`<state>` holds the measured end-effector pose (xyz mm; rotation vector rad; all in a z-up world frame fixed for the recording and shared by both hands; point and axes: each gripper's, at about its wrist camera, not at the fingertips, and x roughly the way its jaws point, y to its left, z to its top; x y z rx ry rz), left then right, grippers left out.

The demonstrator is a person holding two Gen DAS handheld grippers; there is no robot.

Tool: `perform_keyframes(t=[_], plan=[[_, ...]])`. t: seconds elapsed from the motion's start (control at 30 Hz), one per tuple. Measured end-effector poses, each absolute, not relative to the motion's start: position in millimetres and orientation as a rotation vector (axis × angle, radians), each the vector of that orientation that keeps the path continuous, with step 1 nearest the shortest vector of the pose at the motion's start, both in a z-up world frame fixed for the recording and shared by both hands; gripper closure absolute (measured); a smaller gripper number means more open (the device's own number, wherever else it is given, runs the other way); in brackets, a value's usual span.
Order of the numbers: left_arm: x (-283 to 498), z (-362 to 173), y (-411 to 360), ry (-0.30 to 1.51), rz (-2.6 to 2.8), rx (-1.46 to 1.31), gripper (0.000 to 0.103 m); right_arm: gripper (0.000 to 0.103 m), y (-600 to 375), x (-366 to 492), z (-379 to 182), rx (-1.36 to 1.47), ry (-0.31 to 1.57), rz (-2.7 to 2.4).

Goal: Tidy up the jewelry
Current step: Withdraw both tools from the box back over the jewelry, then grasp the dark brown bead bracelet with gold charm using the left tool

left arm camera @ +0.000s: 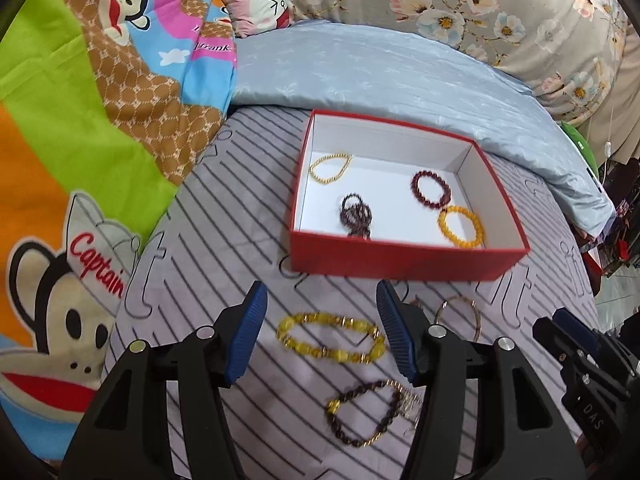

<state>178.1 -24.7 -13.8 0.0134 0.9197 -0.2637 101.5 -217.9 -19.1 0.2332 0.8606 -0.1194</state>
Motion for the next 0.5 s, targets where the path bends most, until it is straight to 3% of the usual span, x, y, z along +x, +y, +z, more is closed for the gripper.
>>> perform_keyframes(t=[0.5], plan=[[120, -71, -17, 1.016, -0.28, 0.04, 0.049, 0.064, -204, 59, -47, 0.24, 0.928, -0.107]])
